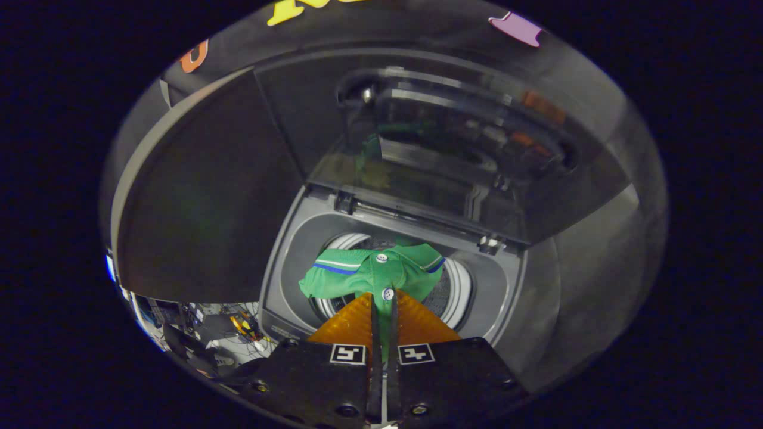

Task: Put the clothes into the washing machine and then close the washing machine lid.

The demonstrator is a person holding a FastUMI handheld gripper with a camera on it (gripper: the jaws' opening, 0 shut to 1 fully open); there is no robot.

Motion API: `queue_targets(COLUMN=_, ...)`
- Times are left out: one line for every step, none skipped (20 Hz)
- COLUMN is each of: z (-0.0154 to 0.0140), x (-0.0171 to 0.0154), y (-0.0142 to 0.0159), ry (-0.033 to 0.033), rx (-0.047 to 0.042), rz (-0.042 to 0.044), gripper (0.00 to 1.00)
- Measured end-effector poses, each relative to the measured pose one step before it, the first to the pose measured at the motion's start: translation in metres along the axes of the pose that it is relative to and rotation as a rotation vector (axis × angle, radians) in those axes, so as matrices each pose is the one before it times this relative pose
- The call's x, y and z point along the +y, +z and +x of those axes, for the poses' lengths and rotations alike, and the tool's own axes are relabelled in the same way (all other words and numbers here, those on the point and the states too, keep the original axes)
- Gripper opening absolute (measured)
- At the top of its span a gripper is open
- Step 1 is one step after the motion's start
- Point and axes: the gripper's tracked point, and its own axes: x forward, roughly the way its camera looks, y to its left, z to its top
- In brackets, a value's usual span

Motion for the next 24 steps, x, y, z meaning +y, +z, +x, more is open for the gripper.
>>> queue_targets(z=0.01051, x=-0.00011, y=-0.00449, ry=0.00332, rx=0.00509, rz=0.02383, gripper=0.07)
queue_targets(z=0.01535, x=-0.00428, y=-0.00284, ry=-0.00538, rx=0.00151, rz=0.01677, gripper=0.07)
queue_targets(z=0.01125, x=-0.00422, y=-0.00231, ry=-0.00758, rx=-0.00276, rz=0.01312, gripper=0.07)
queue_targets(z=0.00782, x=-0.00141, y=-0.00376, ry=-0.00055, rx=-0.00246, rz=0.01467, gripper=0.07)
queue_targets(z=0.00666, x=-0.00029, y=-0.00302, ry=0.00203, rx=0.00101, rz=0.02165, gripper=0.07)
queue_targets(z=0.00766, x=0.00038, y=-0.00313, ry=0.0062, rx=-0.00076, rz=0.01901, gripper=0.07)
queue_targets(z=0.00735, x=-0.00129, y=-0.00219, ry=-0.00051, rx=-0.00152, rz=0.01337, gripper=0.07)
queue_targets(z=0.00499, x=-0.00369, y=-0.00346, ry=-0.00597, rx=0.00078, rz=0.00565, gripper=0.07)
queue_targets(z=0.00302, x=-0.00047, y=-0.00082, ry=-0.00148, rx=-0.00416, rz=0.00415, gripper=0.07)
queue_targets(z=0.00154, x=0.00022, y=-0.00208, ry=-0.0013, rx=-0.00291, rz=0.00356, gripper=0.07)
queue_targets(z=-0.00152, x=0.00001, y=0.00059, ry=0.0017, rx=-0.01169, rz=0.00542, gripper=0.08)
queue_targets(z=-0.00161, x=-0.00143, y=0.00149, ry=-0.00586, rx=-0.01192, rz=-0.00548, gripper=0.1)
queue_targets(z=-0.00533, x=-0.00089, y=0.00066, ry=-0.00409, rx=-0.01528, rz=-0.01869, gripper=0.13)
queue_targets(z=-0.006, x=0.00252, y=0.00567, ry=0.00692, rx=-0.02263, rz=-0.02168, gripper=0.15)
queue_targets(z=-0.00932, x=0.00142, y=0.0044, ry=0.00512, rx=-0.01863, rz=-0.02127, gripper=0.16)
queue_targets(z=-0.00968, x=0.00085, y=0.0075, ry=0.00077, rx=-0.02607, rz=-0.01539, gripper=0.17)
queue_targets(z=-0.01149, x=0.00047, y=0.00935, ry=-0.00284, rx=-0.02501, rz=-0.01011, gripper=0.23)
queue_targets(z=-0.01349, x=0.00382, y=0.01046, ry=0.01753, rx=-0.03817, rz=-0.0022, gripper=0.29)
queue_targets(z=-0.01192, x=0.00331, y=0.01371, ry=0.01279, rx=-0.04171, rz=0.0023, gripper=0.34)
queue_targets(z=-0.01404, x=0.00027, y=0.01301, ry=0.00477, rx=-0.03594, rz=0.00124, gripper=0.35)
queue_targets(z=-0.01398, x=0.00117, y=0.01543, ry=0.00443, rx=-0.03682, rz=0.00448, gripper=0.35)
queue_targets(z=-0.01327, x=0.00212, y=0.01406, ry=0.0076, rx=-0.03514, rz=0.00498, gripper=0.36)
queue_targets(z=-0.0122, x=0.00249, y=0.01514, ry=0.01338, rx=-0.02993, rz=0.00587, gripper=0.41)
queue_targets(z=-0.01155, x=0.00237, y=0.01227, ry=0.00658, rx=-0.02359, rz=0.00438, gripper=0.46)
